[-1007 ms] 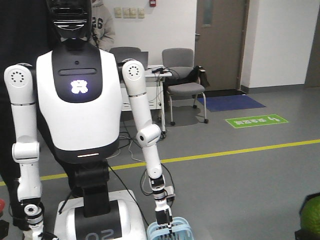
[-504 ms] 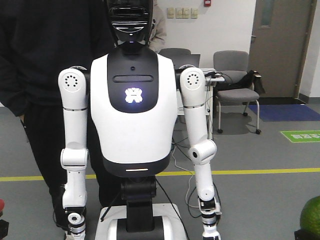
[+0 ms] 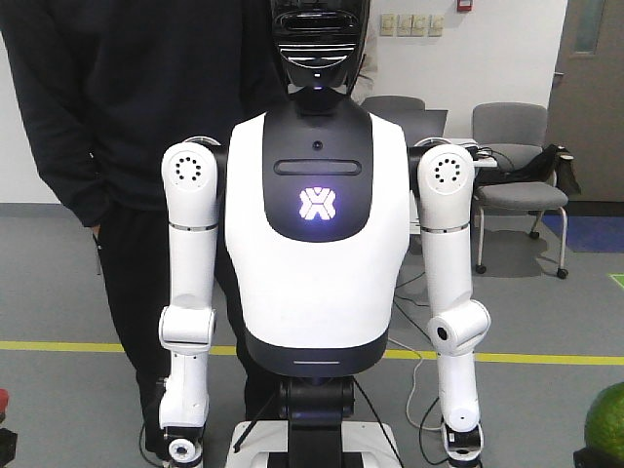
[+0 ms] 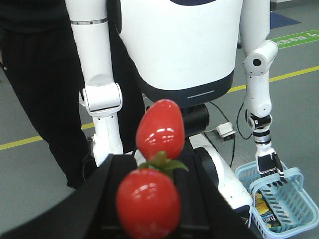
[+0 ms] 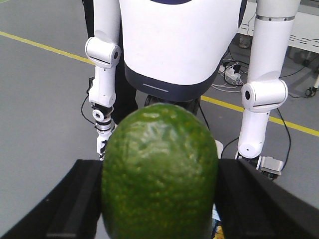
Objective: Pick snacks and fruit into basket
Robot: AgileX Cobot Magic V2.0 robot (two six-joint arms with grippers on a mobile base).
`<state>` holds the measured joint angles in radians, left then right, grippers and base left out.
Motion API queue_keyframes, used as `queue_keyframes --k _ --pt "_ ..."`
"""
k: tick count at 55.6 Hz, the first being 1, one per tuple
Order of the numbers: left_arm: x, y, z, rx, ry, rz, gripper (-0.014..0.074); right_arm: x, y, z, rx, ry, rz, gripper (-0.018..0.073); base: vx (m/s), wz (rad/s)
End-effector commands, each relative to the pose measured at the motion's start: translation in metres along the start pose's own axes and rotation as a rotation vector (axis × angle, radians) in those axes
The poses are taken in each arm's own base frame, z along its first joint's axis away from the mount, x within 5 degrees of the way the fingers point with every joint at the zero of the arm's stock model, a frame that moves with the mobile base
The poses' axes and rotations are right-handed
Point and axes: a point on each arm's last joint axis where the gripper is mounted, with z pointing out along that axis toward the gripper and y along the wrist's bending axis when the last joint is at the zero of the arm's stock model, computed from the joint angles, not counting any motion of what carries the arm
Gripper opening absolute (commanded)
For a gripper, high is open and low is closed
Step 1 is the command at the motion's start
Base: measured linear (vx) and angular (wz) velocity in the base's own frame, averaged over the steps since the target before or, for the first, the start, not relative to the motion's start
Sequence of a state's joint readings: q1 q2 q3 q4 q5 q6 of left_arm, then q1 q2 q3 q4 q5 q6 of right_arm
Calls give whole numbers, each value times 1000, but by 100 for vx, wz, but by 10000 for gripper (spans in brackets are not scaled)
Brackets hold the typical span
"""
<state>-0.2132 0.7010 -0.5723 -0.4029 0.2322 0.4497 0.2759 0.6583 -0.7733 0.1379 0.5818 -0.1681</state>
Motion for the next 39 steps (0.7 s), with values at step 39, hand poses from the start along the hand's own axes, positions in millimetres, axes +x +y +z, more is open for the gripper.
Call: queue_keyframes --k 39 --pt "-17 4 -5 -36 -108 -19 -6 -16 -2 -6 19 -118 -8 -9 4 -2"
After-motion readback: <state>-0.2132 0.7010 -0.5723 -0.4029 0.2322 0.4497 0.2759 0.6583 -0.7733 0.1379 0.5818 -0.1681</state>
